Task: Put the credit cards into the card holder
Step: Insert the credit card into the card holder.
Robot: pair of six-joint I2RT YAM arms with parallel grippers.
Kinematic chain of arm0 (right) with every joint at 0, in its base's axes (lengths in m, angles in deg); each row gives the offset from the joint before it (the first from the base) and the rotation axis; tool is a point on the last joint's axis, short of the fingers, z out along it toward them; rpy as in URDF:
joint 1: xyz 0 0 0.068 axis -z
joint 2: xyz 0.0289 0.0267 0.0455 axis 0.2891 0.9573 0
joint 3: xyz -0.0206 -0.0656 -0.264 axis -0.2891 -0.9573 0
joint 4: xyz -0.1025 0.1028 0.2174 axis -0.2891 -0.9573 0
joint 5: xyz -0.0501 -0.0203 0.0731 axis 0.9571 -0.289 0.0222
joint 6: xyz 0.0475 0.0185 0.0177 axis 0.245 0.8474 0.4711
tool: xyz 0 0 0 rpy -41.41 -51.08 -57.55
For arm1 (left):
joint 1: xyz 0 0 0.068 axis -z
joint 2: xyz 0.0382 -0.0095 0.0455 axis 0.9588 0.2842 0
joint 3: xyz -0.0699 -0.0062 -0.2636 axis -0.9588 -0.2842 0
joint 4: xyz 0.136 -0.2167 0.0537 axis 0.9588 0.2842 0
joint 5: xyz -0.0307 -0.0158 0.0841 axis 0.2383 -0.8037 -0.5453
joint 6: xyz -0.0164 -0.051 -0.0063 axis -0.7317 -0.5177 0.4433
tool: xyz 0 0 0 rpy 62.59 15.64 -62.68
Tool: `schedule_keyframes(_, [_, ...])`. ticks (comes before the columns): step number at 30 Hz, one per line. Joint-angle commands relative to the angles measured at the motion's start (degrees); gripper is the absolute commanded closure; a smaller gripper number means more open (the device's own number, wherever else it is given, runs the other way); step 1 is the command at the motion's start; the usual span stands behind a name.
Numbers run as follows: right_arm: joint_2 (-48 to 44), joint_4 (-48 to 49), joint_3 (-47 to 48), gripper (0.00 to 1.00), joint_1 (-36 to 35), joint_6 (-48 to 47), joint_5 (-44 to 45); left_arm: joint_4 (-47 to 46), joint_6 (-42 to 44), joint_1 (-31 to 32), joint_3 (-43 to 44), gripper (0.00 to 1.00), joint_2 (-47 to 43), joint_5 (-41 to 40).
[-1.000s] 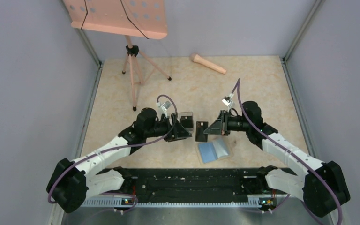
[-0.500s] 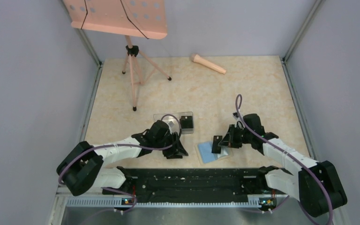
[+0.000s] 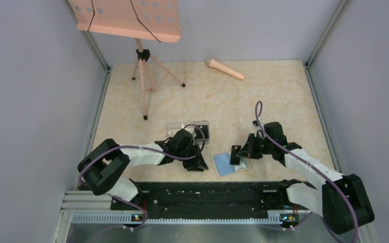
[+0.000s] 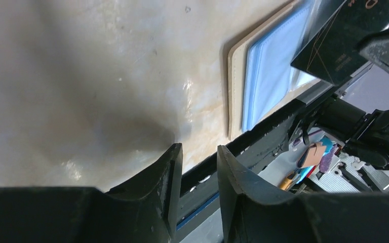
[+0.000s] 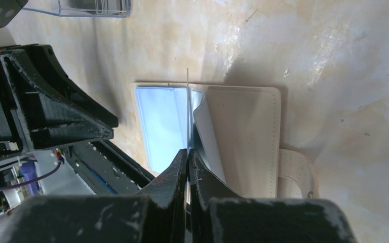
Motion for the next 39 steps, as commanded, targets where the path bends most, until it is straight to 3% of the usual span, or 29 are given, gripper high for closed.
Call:
schedule_keyframes(1, [0.65, 3.32, -0.06, 1.00, 0.69, 0.13, -3.65, -2.03, 0.74, 0.66, 2.92, 0.64, 3.17, 0.70])
schedule_keyframes(17, [-0.03, 7.62, -6.45, 1.00, 0.69, 5.11, -11.16, -0.27, 1.80, 1.31, 7.95, 0.70, 10.57, -0.06])
schedule_keyframes(29, [-2.36, 3.67, -0.64, 1.00, 0.76, 3.03, -1.69, 2.42, 2.32, 1.71, 8.62, 0.72, 11.50, -0.67])
schedule_keyframes(39, [0.67, 3.23, 2.87, 1.00, 2.99, 1.54, 0.53, 3.06, 2.50, 2.23, 9.36, 0.72, 12.53, -0.70])
